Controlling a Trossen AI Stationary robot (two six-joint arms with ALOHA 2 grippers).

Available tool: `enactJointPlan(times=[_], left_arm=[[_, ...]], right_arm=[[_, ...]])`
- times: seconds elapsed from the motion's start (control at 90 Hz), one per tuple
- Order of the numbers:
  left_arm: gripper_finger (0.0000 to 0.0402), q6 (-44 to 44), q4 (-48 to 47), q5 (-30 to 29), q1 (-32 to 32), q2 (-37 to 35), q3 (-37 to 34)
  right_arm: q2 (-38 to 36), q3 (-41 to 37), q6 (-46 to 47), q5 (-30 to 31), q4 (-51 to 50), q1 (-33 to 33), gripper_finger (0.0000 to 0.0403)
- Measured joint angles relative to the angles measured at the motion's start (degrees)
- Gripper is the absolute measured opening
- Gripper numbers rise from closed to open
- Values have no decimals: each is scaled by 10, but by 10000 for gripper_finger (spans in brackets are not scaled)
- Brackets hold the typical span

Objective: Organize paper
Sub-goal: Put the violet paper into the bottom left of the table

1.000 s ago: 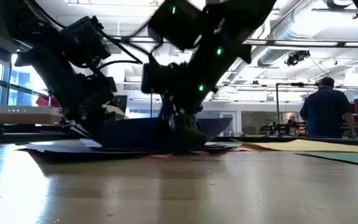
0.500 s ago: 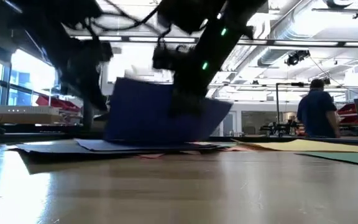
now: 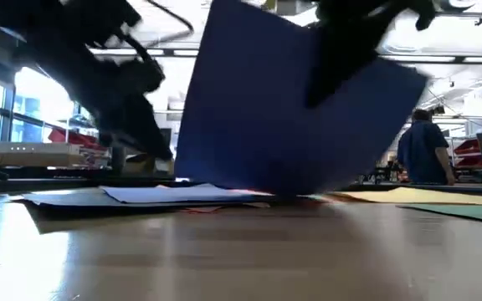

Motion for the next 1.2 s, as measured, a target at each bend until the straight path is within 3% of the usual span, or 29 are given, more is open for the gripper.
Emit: enactJointPlan(times=[0.089,0.222,0.422,0.744,0.911,1.2], left_arm=[[0,1,19,12,30,53,0],[0,2,52,15,71,111,6],[0,44,9,-2,116,106,7],[0,78,-137,3,131,-10,-3],[0,79,-150,27,115,-96,-2],[0,87,-190,52,43,-242,46]], right_arm=[[3,0,25,-43,5,23,0],[6,0,36,-45,39,57,0],[9,0,68,-63,97,72,0],[69,0,87,-73,150,65,0],[68,3,82,-69,175,55,0],[88,101,36,-65,185,36,0]])
